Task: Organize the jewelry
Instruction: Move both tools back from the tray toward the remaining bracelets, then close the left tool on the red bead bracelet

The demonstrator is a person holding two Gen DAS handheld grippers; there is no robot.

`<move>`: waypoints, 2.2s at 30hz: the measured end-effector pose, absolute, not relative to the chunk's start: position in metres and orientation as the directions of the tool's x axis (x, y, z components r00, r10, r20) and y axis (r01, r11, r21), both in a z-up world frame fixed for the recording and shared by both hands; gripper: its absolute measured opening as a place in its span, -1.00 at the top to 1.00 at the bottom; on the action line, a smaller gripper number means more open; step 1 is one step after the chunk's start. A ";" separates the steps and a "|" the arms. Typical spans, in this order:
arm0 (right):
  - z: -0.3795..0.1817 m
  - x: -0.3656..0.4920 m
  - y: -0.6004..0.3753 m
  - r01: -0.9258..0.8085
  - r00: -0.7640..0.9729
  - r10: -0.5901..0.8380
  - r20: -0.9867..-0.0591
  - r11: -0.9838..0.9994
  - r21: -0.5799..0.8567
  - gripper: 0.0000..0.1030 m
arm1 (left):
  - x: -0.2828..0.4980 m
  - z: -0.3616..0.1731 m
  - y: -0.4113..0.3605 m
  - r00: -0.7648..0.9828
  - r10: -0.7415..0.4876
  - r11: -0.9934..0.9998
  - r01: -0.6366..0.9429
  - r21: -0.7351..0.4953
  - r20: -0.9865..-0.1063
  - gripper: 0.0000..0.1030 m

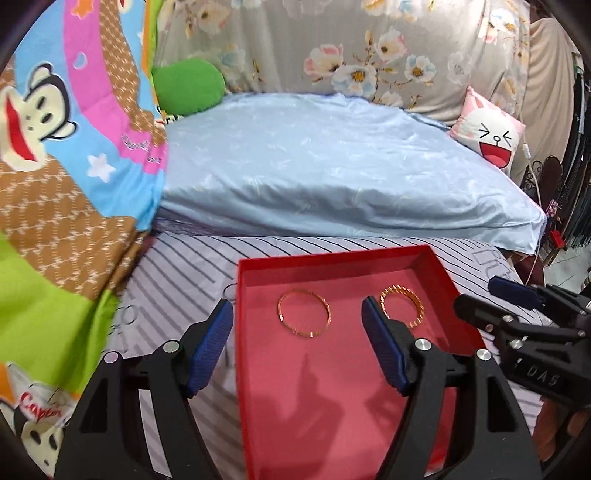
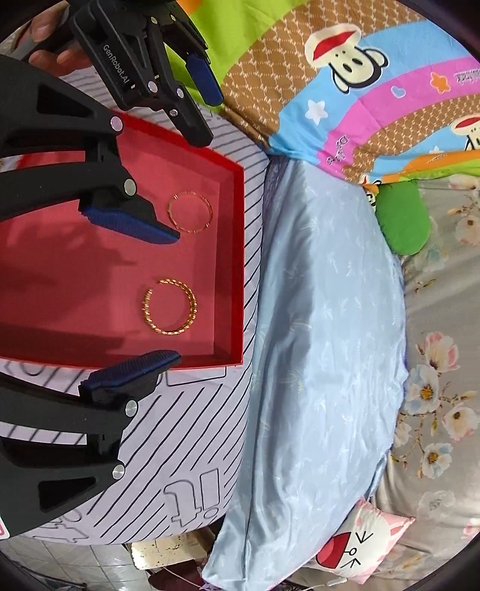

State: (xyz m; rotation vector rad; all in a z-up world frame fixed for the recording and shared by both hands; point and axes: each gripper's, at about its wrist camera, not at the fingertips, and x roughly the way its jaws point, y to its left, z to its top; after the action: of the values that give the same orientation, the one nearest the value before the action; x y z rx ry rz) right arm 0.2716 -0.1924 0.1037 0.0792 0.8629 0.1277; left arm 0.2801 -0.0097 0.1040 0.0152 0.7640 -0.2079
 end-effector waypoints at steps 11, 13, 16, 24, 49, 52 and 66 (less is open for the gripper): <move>0.112 0.139 -0.202 -0.067 0.695 0.084 -0.714 0.996 0.051 -0.20 | 0.166 0.098 0.014 0.699 -0.188 0.979 0.193 -0.072 -0.690 -0.33; 0.104 0.117 -0.203 -0.066 0.689 0.077 -0.720 0.997 0.044 -0.20 | 0.146 0.089 0.016 0.690 -0.179 0.980 0.188 -0.065 -0.701 -0.33; 0.091 0.087 -0.199 -0.060 0.686 0.040 -0.727 0.998 -0.001 -0.20 | 0.116 0.074 0.018 0.686 -0.152 0.983 0.177 -0.039 -0.712 -0.33; 0.052 0.027 -0.194 -0.032 0.651 -0.004 -0.759 0.999 -0.033 -0.20 | 0.067 0.036 0.024 0.658 -0.114 0.991 0.128 -0.038 -0.744 -0.33; 0.014 -0.009 -0.196 0.033 0.602 0.020 -0.798 0.998 0.050 -0.20 | 0.043 -0.008 0.019 0.632 -0.060 0.996 0.084 -0.009 -0.773 0.30; 0.015 -0.007 -0.198 0.040 0.608 0.019 -0.794 0.998 0.054 -0.20 | 0.042 -0.007 0.020 0.635 -0.067 0.996 0.085 -0.016 -0.770 0.52; 0.014 0.019 -0.204 0.063 0.601 0.116 -0.791 0.979 0.192 0.02 | 0.035 -0.007 0.018 0.636 -0.104 0.993 0.108 -0.045 -0.765 0.84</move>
State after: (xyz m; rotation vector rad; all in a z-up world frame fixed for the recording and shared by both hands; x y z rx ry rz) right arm 0.0187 -0.2042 0.0138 0.2085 0.9271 0.0308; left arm 0.0345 0.0176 -0.0066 0.0050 0.8737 -0.1215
